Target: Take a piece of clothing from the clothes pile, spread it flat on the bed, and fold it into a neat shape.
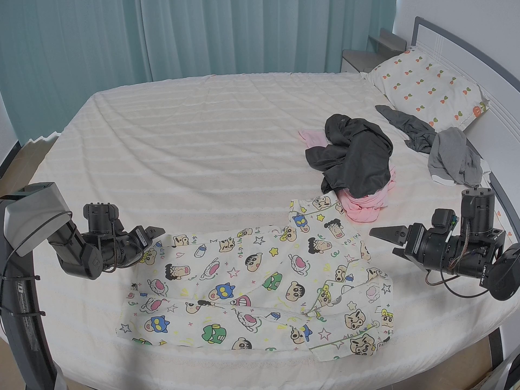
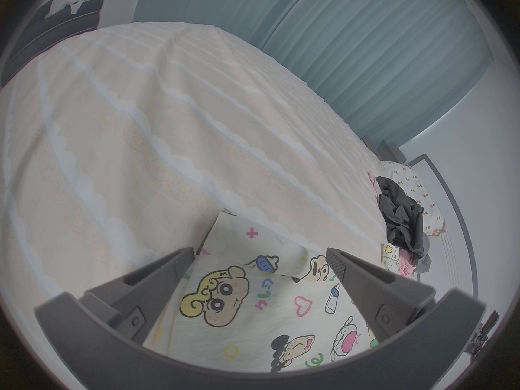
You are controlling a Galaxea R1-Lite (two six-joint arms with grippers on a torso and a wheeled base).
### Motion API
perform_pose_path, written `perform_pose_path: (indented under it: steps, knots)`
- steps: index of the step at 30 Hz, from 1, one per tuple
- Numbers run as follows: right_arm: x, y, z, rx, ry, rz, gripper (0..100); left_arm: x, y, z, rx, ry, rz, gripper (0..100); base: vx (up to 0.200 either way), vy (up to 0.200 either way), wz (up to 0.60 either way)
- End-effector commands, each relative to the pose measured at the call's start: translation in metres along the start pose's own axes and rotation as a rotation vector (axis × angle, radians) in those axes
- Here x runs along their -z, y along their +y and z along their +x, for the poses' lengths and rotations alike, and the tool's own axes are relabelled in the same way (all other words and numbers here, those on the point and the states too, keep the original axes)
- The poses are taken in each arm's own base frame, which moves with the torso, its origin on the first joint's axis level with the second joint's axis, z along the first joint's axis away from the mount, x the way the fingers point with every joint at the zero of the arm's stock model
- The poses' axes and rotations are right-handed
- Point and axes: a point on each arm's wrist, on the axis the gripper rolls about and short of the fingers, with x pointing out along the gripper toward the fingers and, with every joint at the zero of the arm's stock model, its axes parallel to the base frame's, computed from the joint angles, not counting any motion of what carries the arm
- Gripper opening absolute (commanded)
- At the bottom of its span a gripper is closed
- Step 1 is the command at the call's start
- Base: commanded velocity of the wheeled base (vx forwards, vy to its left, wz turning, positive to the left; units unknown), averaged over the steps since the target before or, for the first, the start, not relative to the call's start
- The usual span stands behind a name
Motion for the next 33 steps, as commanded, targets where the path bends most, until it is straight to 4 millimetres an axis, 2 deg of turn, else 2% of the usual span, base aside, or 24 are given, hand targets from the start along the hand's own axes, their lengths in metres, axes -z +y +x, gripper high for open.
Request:
perform_pose_path:
  steps: [1, 12, 13, 21, 33]
  knots:
    - [0.0000, 0.0002, -0.0003, -0.001, 0.000, 0.000, 100, 0.0026, 0.0023, 0.0030, -0.005, 0.009, -0.003, 100, 0.000, 0.000, 0.00]
    - [0.0017, -0.0015, 0.0007, 0.005, 0.008, 0.002, 100, 0.0014, -0.0007, 0.0032, 0.003, 0.004, 0.000, 100, 0.000, 0.000, 0.00]
    - [0.0017, -0.0015, 0.0007, 0.005, 0.008, 0.002, 100, 0.0014, -0.0007, 0.0032, 0.003, 0.004, 0.000, 0, 0.000, 0.000, 0.00]
    - [0.0031, -0.0003, 0.0015, 0.000, 0.015, -0.001, 100, 0.0039, -0.0005, 0.0029, 0.001, 0.012, 0.000, 0, 0.000, 0.000, 0.00]
    - [0.0014, 0.0022, 0.0032, -0.008, 0.011, -0.007, 100, -0.0059, -0.0060, -0.0026, 0.017, -0.019, -0.002, 0, 0.000, 0.000, 0.00]
